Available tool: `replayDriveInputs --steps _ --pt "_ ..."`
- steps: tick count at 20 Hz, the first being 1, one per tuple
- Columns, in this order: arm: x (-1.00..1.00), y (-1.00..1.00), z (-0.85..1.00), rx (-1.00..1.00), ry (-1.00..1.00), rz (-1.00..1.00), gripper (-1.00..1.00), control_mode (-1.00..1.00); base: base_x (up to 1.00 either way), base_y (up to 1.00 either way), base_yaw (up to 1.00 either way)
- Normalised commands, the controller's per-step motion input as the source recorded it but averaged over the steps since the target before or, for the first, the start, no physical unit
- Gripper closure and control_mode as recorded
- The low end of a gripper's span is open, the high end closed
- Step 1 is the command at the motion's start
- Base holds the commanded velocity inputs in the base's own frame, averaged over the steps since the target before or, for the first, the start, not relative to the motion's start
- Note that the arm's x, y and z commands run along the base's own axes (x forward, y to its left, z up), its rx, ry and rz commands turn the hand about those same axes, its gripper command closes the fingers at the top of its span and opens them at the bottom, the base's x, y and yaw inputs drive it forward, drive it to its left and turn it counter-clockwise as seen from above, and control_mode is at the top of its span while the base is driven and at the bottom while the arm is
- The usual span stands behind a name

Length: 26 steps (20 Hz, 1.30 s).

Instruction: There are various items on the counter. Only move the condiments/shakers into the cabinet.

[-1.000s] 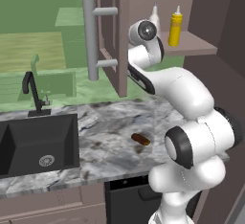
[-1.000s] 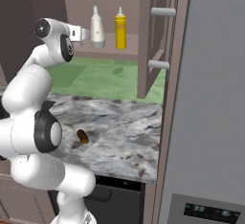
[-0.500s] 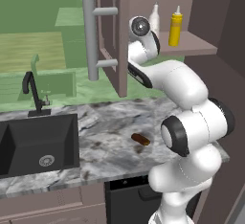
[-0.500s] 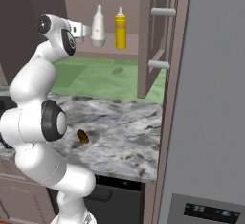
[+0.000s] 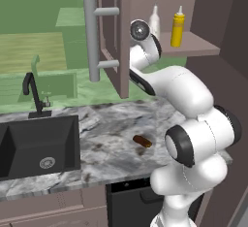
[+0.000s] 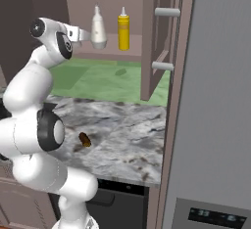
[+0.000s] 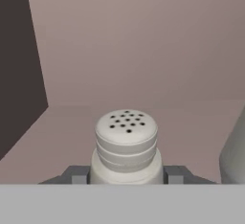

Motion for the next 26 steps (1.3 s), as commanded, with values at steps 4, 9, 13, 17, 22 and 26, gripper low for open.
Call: replayDriveInputs --steps 4,9,13,17,22,26 --pt "-0.06 0.0 0.0 0.01 -0.01 0.0 1.0 -1.0 0.0 0.0 0.0" --pt "0.0 0.0 0.0 0.0 0.0 0.0 -1.0 -1.0 0.0 0.0 0.0" --pt "0.0 0.0 0.0 0.0 0.0 0.0 -1.0 -1.0 0.0 0.0 0.0" --pt "0.0 0.0 0.0 0.0 0.0 0.0 -1.0 -1.0 0.0 0.0 0.0" --pt "-0.54 0.0 0.0 0.0 0.0 0.0 -1.0 -1.0 0.0 0.0 0.0" --pt "-1.0 0.0 -0.02 0.0 0.0 -0.03 -1.0 -1.0 0.0 0.0 0.0"
